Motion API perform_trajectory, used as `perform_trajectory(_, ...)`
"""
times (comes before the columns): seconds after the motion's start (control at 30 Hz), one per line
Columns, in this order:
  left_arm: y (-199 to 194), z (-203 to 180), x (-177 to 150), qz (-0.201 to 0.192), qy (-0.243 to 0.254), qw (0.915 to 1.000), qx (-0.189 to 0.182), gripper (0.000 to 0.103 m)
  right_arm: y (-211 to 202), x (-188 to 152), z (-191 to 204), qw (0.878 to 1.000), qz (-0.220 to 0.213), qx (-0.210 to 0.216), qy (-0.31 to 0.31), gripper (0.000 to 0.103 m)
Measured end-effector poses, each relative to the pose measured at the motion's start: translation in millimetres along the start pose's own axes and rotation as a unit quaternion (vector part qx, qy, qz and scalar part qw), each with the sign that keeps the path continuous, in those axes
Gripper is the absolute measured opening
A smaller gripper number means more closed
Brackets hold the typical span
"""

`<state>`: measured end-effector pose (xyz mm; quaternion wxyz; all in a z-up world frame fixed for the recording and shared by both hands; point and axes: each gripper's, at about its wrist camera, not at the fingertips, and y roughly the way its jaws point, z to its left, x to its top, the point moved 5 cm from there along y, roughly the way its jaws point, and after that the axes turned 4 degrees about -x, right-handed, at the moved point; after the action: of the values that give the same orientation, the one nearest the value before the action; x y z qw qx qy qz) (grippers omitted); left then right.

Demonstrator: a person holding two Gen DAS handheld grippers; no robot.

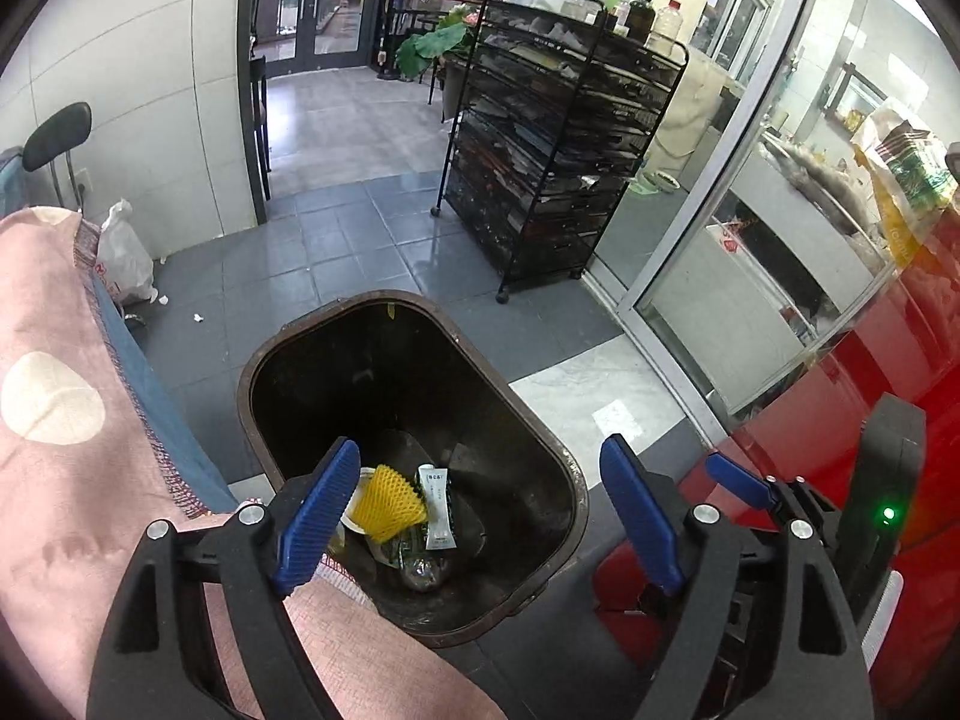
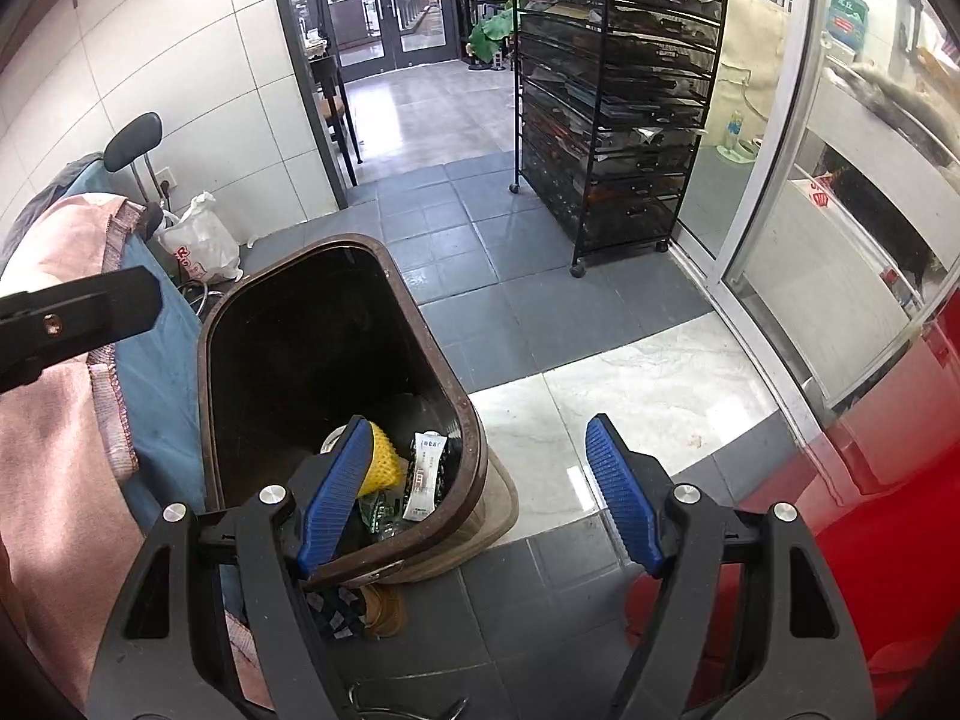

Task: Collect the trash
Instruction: 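Return both tools to the table toward the orange and orange foam net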

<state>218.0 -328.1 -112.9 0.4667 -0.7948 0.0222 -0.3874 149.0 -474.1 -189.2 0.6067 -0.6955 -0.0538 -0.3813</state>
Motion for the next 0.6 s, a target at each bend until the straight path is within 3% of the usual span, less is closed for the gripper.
perform_trajectory(0.2, -35.9, 1.0, 0.2, -0.037, -0.004, 0.9993, -0.008, 0.088, -7.1, 6.2, 7.1, 1.000, -0.007, 0.018, -0.005, 0.073)
perform_trajectory(0.37, -80.2, 19.1, -11.5, -0.080, -0.029, 0.9963, 0.008, 0.094, -18.6, 17.0, 30.7, 0.998, -0.001, 0.066, -0.013, 0.073)
perform_trajectory(0.6, -133.2, 69.5, -40.5, -0.116, -0.078, 0.9872, 0.077, 0.097, -44.1, 26.7, 90.8, 0.990, -0.012, 0.129, -0.062, 0.073)
